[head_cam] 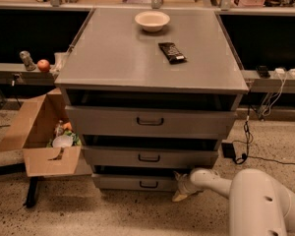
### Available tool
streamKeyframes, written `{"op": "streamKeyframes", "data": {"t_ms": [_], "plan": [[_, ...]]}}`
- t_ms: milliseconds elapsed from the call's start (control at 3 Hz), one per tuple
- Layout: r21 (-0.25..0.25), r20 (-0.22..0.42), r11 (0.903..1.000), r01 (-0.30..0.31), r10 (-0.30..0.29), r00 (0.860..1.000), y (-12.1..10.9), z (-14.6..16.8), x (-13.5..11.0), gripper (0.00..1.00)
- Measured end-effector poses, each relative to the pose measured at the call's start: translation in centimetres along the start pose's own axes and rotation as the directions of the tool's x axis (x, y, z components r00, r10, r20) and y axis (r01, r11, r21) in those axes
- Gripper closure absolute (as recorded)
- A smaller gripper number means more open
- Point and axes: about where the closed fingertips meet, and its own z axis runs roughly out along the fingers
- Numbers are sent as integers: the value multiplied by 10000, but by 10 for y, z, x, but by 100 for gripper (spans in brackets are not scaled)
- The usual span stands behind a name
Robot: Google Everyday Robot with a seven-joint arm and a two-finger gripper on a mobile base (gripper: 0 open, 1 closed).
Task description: Open bottom drawer
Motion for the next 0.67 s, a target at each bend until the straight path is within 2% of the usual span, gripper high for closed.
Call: {"op": "streamKeyframes", "data": {"t_ms": [333, 667], "plan": [[-88, -7, 9999, 72, -72, 10000, 10, -3, -4, 50], [-90, -6, 9999, 71, -71, 10000, 9, -8, -6, 72]]}}
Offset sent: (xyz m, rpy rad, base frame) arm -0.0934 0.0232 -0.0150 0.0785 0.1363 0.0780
